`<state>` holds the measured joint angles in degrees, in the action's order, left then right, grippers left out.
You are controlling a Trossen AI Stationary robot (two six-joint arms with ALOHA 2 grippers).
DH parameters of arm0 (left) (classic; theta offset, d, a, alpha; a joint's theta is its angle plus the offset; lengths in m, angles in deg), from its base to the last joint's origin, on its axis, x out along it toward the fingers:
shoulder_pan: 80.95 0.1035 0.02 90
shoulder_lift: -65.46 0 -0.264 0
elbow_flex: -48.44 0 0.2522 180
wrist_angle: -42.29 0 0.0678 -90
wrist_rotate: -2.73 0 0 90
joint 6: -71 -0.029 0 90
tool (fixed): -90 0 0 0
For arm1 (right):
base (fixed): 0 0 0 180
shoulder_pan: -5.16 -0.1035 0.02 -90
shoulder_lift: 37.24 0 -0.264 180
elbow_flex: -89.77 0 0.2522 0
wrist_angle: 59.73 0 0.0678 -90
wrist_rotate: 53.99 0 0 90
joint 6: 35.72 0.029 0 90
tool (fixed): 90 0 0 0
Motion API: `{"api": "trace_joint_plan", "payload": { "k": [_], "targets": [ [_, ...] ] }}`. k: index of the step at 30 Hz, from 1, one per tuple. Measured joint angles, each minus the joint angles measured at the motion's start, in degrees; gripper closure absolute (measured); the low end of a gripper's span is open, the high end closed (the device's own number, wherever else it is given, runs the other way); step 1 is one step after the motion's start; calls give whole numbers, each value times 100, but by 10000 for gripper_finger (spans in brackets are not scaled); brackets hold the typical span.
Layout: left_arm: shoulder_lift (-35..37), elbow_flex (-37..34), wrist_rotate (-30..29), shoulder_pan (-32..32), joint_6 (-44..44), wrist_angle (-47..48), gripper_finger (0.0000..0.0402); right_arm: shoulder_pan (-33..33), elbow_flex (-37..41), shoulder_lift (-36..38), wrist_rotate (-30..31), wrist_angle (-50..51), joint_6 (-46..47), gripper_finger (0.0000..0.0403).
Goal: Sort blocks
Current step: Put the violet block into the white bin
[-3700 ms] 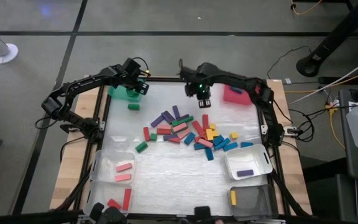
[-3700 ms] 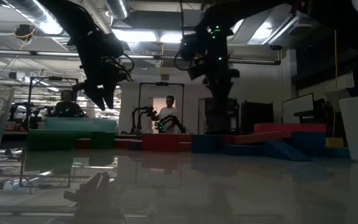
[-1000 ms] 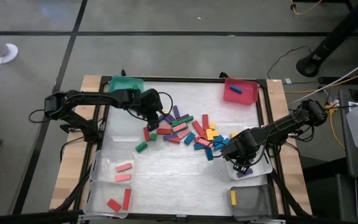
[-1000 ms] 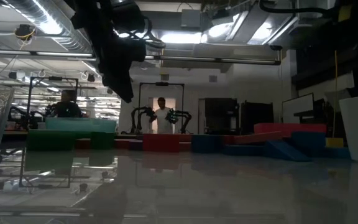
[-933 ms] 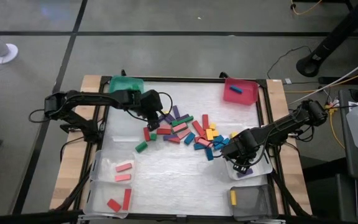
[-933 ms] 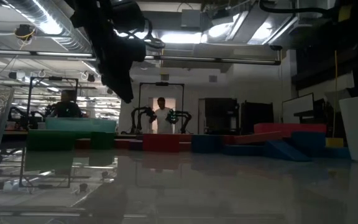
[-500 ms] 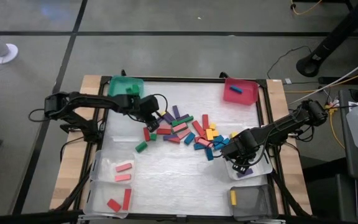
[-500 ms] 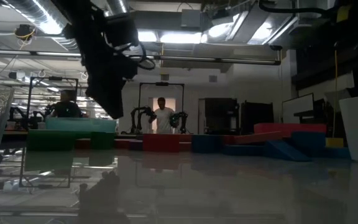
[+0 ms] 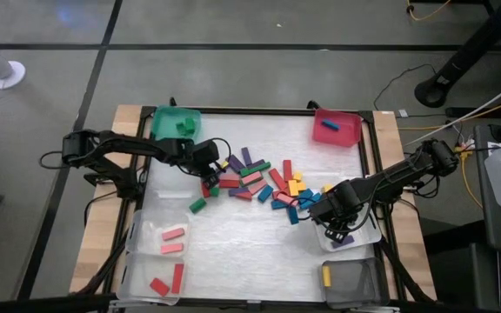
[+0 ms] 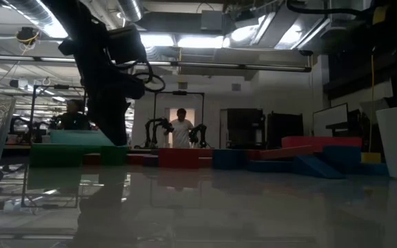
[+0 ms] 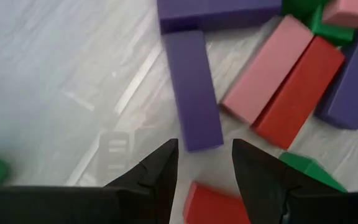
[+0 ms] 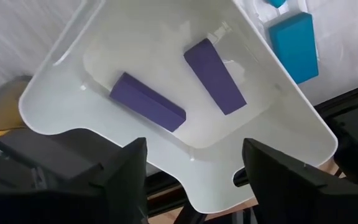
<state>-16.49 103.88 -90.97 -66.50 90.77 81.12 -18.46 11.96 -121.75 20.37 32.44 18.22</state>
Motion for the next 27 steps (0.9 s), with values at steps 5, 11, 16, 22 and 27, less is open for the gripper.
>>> {"api": "trace_joint_plan", "payload": {
  "k": [5, 11, 16, 22, 27],
  "targets": [
    [0, -22, 9, -23, 0, -111, 260, 0, 0, 0, 4, -162, 2, 139],
    [-133, -20, 9, -23, 0, -217, 260, 0, 0, -2, 9, -250, 2, 139],
    [-490, -22, 9, -23, 2, -236, 260, 0, 0, -2, 13, -254, 2, 139],
    [-840, -5, -29, -23, -69, -436, 260, 0, 0, -2, 13, -256, 2, 139],
    [-785, -5, -114, -21, -68, -420, 283, 1, 0, -2, 11, -254, 2, 139]
  ]
}}
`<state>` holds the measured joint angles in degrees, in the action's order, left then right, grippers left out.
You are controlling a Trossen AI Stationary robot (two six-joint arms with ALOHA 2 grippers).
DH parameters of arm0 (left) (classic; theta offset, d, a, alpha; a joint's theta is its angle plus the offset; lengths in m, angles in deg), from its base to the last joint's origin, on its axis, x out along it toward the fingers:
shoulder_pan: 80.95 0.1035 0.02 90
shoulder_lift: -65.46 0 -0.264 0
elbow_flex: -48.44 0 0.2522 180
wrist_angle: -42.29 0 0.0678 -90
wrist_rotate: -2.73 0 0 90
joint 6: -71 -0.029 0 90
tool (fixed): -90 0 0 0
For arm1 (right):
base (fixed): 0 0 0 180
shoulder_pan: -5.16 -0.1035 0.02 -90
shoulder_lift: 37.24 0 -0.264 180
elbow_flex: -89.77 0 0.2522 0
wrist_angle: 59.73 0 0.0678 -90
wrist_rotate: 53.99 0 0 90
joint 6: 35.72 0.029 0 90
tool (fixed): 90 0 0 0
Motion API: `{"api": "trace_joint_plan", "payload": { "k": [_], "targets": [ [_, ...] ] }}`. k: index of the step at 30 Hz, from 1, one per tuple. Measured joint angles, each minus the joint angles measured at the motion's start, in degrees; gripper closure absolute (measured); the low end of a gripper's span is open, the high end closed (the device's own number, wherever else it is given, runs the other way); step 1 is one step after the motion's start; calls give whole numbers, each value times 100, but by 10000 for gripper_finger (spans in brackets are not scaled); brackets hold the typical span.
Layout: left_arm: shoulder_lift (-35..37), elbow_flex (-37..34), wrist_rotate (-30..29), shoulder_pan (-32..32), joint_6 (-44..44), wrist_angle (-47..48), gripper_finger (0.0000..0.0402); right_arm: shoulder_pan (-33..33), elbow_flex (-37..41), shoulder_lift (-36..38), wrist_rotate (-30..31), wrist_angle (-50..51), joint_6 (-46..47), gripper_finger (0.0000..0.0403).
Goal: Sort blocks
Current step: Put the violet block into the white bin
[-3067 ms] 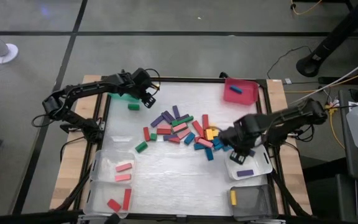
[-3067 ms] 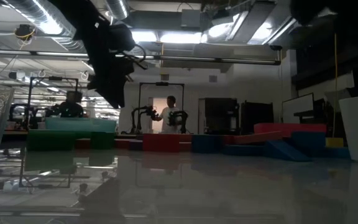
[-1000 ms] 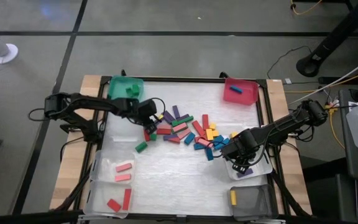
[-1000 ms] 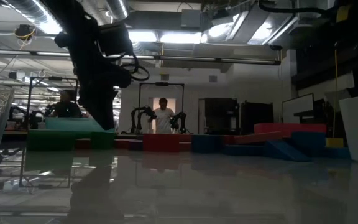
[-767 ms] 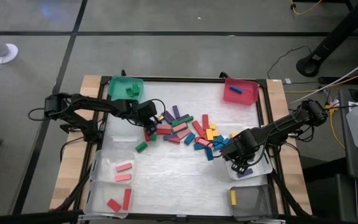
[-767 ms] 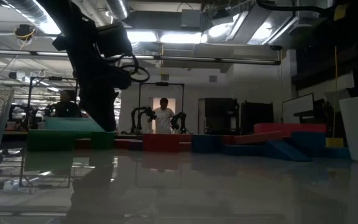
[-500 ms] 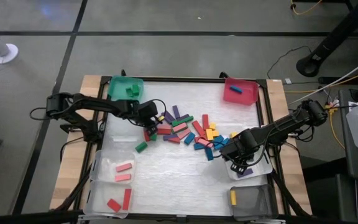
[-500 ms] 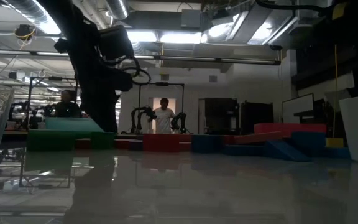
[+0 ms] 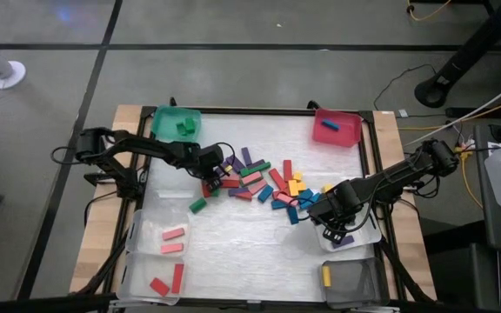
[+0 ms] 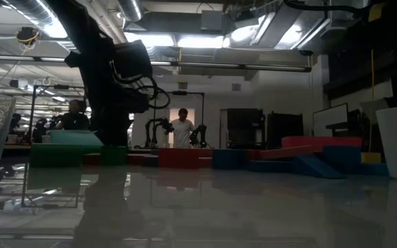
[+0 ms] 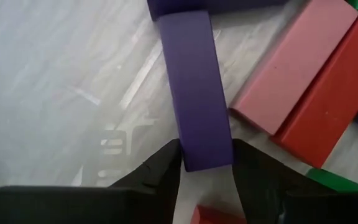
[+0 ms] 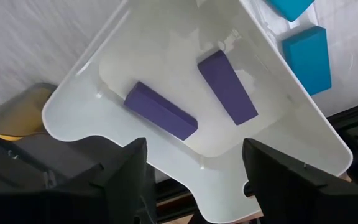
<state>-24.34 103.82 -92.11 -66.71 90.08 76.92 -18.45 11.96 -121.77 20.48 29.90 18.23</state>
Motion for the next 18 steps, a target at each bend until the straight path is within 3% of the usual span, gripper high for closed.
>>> {"api": "trace_joint_plan", "payload": {
  "k": [4, 12, 15, 18],
  "targets": [
    [150, 17, -12, 3, -6, 8, 320, -1, 0, 0, -3, 2, -1, 139],
    [630, 424, 145, 7, -2, 662, 320, 0, -111, 0, -122, 114, -8, 139],
    [886, 597, 595, 7, -59, 677, 320, -1, -317, 0, 12, 123, -16, 139],
    [1013, 744, 1356, 0, 5, 241, 320, -1, -589, 0, 624, 37, -22, 139]
  ]
}}
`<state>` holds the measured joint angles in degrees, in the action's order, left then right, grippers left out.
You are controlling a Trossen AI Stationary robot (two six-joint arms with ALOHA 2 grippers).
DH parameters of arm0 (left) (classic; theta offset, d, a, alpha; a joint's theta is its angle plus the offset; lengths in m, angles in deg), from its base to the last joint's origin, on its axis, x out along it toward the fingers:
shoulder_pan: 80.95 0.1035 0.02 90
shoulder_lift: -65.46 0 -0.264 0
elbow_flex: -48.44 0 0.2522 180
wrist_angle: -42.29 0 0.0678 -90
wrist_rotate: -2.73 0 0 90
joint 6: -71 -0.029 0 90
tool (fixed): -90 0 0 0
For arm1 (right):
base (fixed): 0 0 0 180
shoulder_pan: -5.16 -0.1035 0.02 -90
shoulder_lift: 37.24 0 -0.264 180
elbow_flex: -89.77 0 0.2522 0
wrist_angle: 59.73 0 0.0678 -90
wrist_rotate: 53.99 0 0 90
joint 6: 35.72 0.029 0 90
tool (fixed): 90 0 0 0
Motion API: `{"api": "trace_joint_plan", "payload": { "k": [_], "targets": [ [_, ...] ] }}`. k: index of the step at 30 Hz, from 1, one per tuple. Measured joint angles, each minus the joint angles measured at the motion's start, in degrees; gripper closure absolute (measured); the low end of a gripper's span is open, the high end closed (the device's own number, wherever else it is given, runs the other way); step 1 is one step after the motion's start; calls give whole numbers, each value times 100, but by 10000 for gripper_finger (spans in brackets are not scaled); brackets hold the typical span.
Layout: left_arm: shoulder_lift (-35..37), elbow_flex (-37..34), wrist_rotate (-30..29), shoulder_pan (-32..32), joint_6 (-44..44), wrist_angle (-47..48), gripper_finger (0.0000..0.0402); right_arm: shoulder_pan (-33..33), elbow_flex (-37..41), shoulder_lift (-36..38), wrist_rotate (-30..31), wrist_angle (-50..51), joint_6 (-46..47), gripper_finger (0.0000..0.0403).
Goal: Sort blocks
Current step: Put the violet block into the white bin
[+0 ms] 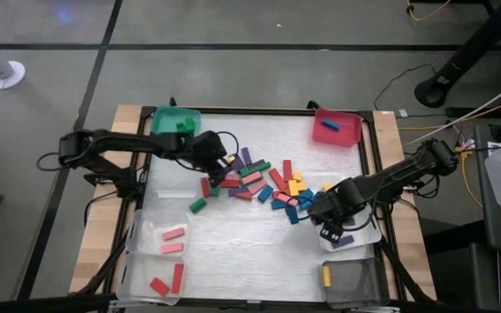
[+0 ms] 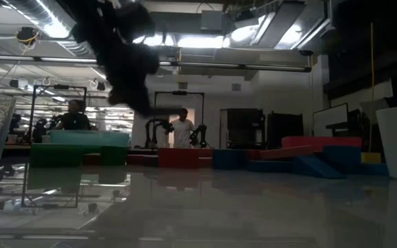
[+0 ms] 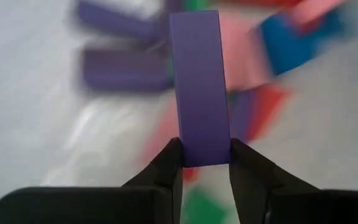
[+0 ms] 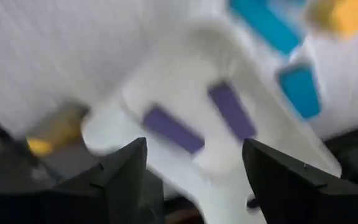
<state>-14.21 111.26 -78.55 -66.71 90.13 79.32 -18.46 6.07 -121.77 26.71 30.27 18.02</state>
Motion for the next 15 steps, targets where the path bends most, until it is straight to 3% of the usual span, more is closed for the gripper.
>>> {"api": "trace_joint_plan", "payload": {
  "k": [8, 11, 15],
  "targets": [
    [63, 237, 2597, -2, 315, -1048, 316, 0, -793, 2, 2920, -939, -767, 139],
    [63, 239, 3185, -2, 468, -1397, 316, 1, -919, 2, 3798, -1930, -1900, 139],
    [63, 241, 3767, -3, 786, -1854, 316, 47, -922, 2, 4404, -3391, -3739, 139]
  ]
}}
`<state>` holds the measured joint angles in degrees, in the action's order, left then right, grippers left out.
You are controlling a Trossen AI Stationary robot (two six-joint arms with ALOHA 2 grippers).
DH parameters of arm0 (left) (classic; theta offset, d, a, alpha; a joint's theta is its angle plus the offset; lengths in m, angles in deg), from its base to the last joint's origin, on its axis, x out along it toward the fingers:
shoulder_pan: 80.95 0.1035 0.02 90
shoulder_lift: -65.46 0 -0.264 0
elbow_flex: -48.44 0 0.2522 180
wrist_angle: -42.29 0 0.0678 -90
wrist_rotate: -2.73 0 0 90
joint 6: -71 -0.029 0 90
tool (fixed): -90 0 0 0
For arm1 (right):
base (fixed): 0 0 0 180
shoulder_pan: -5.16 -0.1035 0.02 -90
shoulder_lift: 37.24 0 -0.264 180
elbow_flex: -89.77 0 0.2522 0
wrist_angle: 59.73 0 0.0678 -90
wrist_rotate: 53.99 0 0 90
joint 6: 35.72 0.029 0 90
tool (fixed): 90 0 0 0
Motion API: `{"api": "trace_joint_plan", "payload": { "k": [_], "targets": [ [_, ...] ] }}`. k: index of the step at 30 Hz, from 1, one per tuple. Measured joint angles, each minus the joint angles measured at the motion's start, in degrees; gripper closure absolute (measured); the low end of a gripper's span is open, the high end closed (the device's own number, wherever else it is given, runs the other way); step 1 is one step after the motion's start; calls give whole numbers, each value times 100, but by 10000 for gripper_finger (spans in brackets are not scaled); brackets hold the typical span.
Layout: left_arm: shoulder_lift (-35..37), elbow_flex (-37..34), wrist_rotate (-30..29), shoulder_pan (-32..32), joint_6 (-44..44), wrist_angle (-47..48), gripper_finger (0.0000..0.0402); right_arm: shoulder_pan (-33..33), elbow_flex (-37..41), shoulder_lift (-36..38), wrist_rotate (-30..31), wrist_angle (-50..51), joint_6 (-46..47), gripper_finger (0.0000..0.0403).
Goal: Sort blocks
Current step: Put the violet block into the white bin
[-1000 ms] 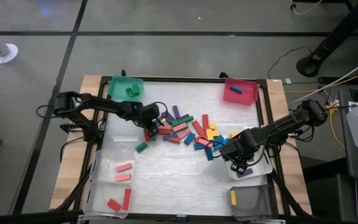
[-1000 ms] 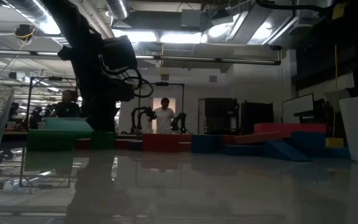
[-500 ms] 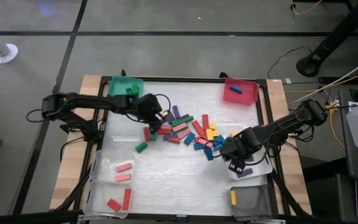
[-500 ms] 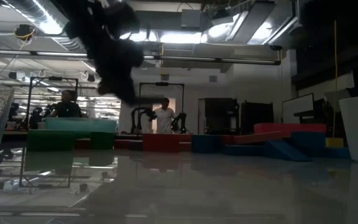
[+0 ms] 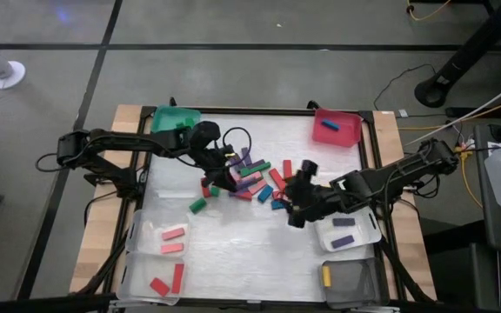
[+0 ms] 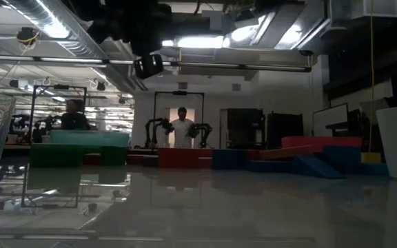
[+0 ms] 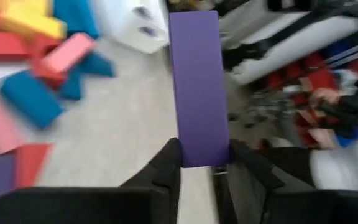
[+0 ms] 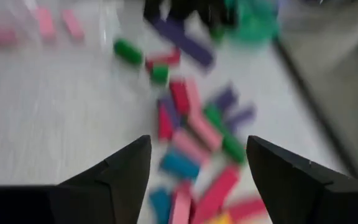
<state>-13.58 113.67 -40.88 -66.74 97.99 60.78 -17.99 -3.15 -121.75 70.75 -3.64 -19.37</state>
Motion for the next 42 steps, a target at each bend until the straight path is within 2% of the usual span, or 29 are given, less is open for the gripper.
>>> {"api": "trace_joint_plan", "payload": {
  "k": [2, 6, 12, 17, 32, 42],
  "targets": [
    [0, 0, 206, -40, 82, -146, 315, 96, 0, 0, 136, -575, -516, 139],
    [0, 0, 386, -208, 110, -337, 315, 501, 0, 0, 24, -1247, -709, 139],
    [0, 0, 405, -461, 67, -697, 313, 1097, 2, -134, -2004, -1676, -932, 139],
    [0, -2, 488, -585, 36, -795, 314, 1241, 4, -229, -3067, -2018, -1529, 139],
    [7, 7, 529, -607, 1, -873, 314, 1229, 2, -284, -3496, -1568, -1950, 139],
    [4, 7, 421, -592, -336, -863, 312, 1229, 2, -294, -3587, -2003, -2311, 139]
  ]
}}
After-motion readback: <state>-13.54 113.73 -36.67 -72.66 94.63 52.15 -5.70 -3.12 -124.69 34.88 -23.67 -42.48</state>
